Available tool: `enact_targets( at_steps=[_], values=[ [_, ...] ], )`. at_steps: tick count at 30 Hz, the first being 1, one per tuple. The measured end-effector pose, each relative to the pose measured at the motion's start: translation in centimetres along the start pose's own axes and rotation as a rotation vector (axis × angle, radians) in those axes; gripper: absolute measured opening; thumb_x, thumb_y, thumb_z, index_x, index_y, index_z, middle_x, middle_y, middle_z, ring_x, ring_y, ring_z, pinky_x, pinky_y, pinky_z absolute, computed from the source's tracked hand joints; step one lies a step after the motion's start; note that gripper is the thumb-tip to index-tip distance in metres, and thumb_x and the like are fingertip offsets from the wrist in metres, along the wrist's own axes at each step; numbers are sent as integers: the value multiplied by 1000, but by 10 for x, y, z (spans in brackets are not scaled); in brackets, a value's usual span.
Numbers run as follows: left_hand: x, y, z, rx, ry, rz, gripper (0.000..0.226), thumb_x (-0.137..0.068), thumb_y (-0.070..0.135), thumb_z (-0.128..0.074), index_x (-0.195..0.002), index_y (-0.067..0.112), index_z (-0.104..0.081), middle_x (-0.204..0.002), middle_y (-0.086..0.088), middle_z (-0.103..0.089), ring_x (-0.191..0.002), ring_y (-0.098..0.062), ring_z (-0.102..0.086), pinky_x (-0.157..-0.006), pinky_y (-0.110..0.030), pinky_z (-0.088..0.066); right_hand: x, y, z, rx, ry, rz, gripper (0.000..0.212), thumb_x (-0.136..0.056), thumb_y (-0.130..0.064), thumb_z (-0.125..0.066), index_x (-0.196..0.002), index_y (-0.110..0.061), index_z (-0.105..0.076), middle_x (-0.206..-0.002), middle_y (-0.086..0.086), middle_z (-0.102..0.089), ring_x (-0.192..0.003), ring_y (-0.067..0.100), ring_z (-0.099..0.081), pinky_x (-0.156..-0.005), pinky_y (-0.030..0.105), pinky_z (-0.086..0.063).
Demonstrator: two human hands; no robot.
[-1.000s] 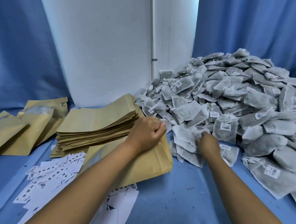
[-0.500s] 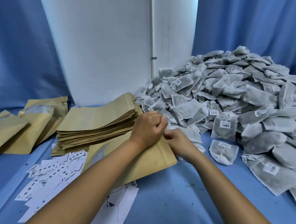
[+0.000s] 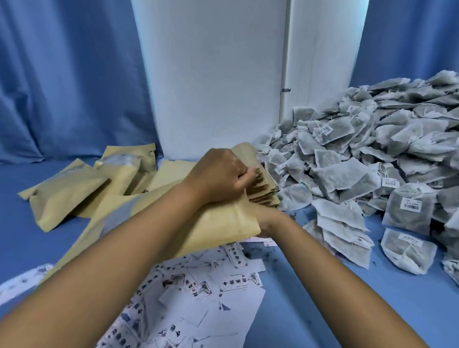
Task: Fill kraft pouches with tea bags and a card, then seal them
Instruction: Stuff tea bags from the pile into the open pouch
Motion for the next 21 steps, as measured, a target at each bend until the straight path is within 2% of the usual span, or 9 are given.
enact_targets(
  at_steps=[2, 4, 5, 8, 10, 14, 16, 18, 21],
  values=[
    [22, -28, 13, -61, -4, 10, 55, -87, 29, -37, -39, 2, -46, -38, -16, -45, -39, -19, -28, -46, -28, -28, -7, -5, 16, -93, 141, 92, 24, -92, 8, -47, -98, -8, -64, -79, 4, -67, -65, 10, -58, -58, 21, -50],
    [43, -42, 18, -98, -15, -11, 55, -84, 30, -33, -37, 3, -45, -36, -14, -42, -34, -21, -30, -45, -26, -25, -4, 13, 48, 86, 422, 39, 18, -87, 3, -58, -77, -9, -64, -68, 2, -67, -61, 13, -58, -63, 29, -52],
    [51, -44, 19, -118, -13, -21, 54, -84, 29, -33, -36, 5, -43, -34, -12, -40, -31, -23, -33, -45, -25, -24, -3, 30, 53, 253, 468, -49, 14, -84, -1, -64, -73, -10, -61, -69, 3, -65, -64, 16, -57, -67, 32, -51],
    [61, -41, 7, -92, 3, -14, 53, -84, 26, -36, -35, 6, -41, -33, -9, -39, -29, -24, -37, -41, -25, -29, -4, 88, 26, 520, 311, -314, 23, -73, -13, -77, -73, -9, -54, -69, 10, -56, -55, 20, -48, -49, 29, -39],
    [59, -31, -2, -58, 47, -26, 52, -85, 23, -42, -35, 7, -42, -33, -7, -40, -30, -24, -39, -39, -24, -32, -6, 92, 20, 602, 359, -304, 18, -76, -6, -64, -63, -11, -52, -58, 6, -54, -46, 19, -46, -43, 25, -36],
    [54, -16, -18, -9, 46, -69, 48, -80, 13, -59, -35, 8, -44, -34, -6, -42, -31, -24, -40, -40, -25, -33, -5, 85, 32, 674, 441, -274, 30, -78, 7, -49, -56, -15, -45, -52, 3, -47, -45, 15, -42, -33, 17, -28],
    [54, -18, -21, 3, 36, -60, 47, -80, 12, -60, -36, 7, -43, -35, -8, -43, -32, -25, -40, -40, -27, -34, 2, 88, 42, 606, 520, -278, 35, -79, 4, -51, -51, -15, -44, -48, 3, -44, -42, 16, -38, -35, 21, -30],
    [55, -20, -24, 17, 40, -50, 47, -80, 12, -60, -37, 6, -43, -36, -9, -43, -33, -25, -38, -40, -28, -35, 17, 86, 60, 350, 667, -215, 38, -80, -1, -60, -49, -16, -43, -43, 3, -41, -40, 19, -38, -40, 22, -32],
    [58, -22, -29, 39, 46, -32, 47, -81, 11, -59, -38, 7, -43, -36, -9, -42, -34, -23, -33, -41, -29, -37, 43, 62, 85, 1, 807, -41, 11, -86, -12, -66, -75, -12, -67, -54, -1, -67, -41, 13, -57, -38, 19, -41]
  ],
)
Point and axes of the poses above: each hand's wrist, its own x-axis away from the middle knuckle, its own z-axis out of the back of the hand, y = z × x, the point moved 10 cm from there along -x, towards the middle knuckle
